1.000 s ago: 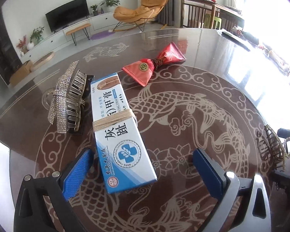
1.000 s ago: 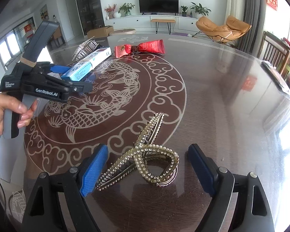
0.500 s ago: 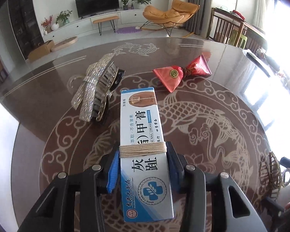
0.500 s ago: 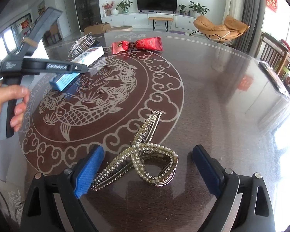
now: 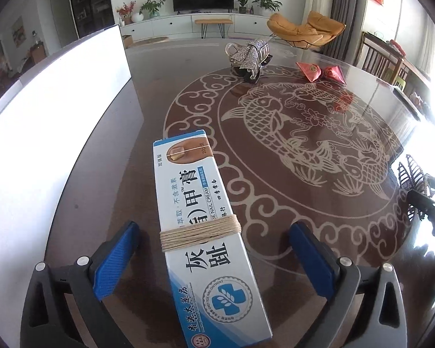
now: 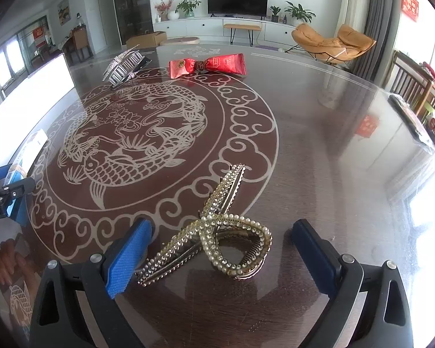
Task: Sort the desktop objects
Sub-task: 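Lift and carry the clip and blue box toward the white storage box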
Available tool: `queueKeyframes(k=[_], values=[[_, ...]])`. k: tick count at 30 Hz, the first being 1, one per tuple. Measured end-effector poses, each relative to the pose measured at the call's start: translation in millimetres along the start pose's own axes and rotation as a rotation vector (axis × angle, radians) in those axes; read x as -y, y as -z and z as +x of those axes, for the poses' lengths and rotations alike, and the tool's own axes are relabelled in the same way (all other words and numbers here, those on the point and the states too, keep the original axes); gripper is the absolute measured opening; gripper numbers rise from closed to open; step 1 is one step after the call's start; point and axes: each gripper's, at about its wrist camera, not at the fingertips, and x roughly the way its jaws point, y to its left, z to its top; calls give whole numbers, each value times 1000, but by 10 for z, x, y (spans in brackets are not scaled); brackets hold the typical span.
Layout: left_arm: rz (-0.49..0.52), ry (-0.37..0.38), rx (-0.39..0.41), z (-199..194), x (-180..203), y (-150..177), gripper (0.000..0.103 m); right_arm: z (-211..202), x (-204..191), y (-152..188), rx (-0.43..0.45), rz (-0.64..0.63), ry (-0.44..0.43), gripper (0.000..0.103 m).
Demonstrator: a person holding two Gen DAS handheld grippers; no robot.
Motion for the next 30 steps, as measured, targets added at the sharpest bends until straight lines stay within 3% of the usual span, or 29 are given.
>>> queueKeyframes(k=[14, 20, 24, 26, 27, 28, 30], values=[[3, -1, 0, -12, 12, 29, 103, 12, 18, 3, -7, 3, -5, 103], [3, 0, -1, -30, 36, 32, 103, -153, 246, 105, 28, 96, -157, 103], [8, 4, -6, -47, 44, 41, 103, -162, 250, 98, 2, 82, -176, 103], [15, 7, 27, -107, 67, 46, 81, -129, 195, 52, -8, 76, -159, 102], [22, 7, 44, -138, 76, 49, 59, -111, 157, 32, -15, 72, -132, 98], [24, 13, 48, -161, 83, 53, 46, -99, 119, 21, -16, 66, -101, 94], [20, 20, 52, -205, 87, 93, 44, -95, 57, 8, -9, 51, -45, 71]])
